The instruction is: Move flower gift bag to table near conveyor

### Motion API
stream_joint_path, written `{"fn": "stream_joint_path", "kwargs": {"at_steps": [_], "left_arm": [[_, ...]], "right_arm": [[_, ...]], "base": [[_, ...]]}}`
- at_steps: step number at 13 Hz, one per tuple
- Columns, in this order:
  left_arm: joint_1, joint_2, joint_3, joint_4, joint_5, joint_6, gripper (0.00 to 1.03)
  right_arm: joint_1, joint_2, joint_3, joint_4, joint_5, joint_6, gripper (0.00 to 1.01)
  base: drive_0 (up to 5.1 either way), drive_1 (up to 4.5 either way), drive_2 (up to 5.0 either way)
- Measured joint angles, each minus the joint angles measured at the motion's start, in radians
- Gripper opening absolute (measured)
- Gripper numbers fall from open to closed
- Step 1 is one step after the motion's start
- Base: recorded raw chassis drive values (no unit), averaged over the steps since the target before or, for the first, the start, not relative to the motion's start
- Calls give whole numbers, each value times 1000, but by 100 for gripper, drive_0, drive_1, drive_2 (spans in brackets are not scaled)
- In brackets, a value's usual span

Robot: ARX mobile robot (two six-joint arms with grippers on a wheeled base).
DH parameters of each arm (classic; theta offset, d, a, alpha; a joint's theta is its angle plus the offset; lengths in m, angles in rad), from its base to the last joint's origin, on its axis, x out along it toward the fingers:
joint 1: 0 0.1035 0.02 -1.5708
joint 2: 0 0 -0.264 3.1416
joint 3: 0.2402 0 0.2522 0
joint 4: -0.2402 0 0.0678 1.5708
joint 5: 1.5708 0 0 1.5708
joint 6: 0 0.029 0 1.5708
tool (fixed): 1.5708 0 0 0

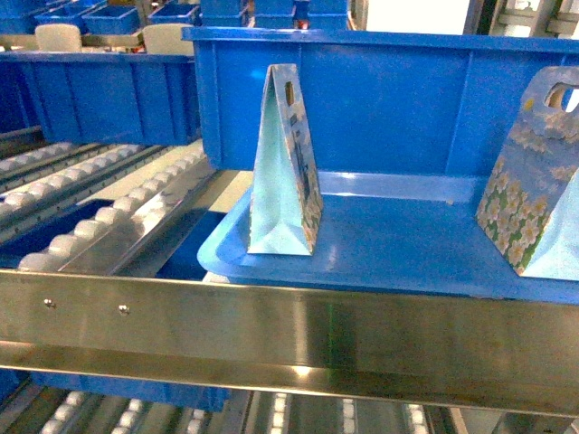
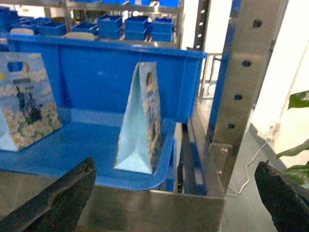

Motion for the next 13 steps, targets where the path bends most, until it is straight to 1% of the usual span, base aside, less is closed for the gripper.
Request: {"fn": "stream_joint_path", "kwargs": {"at_steps": [1,2,3,4,5,6,7,8,9,13], "left_arm": [[3,98,1,87,19,-1,98],[-9,208,6,173,33,-1,98],[-11,329,32,270,44,-9,98],[-16,471,89,389,52,-10,98],[-24,573,139,463,58,-24,98],[-49,694,193,540,52,-33,98],[-87,811,252,584,48,-37,98],[-153,929,370,596,33,-54,98],[-184,933,398,586,0,-55,98],[-184,933,398,586,-3,-55,98]], "right_arm": [[3,98,0,74,12,2,98],[-3,201,7,178,-1,-5,98],[-18,298,29,259,-24,-8,98],[-25,426,64,360,-32,-11,98],[-29,516,90,426,-50,-13,98],[-29,631,137,484,-73,-13,98],[-27,767,212,530,-83,-14,98],[6,953,362,609,-51,-20,98],[11,1004,440,598,19,-22,98],[11,1004,439,597,20,-22,98]], "base": [[0,0,0],[0,0,0],[0,0,0],[0,0,0],[0,0,0],[0,0,0],[0,0,0],[0,0,0],[0,0,0],[0,0,0]]}}
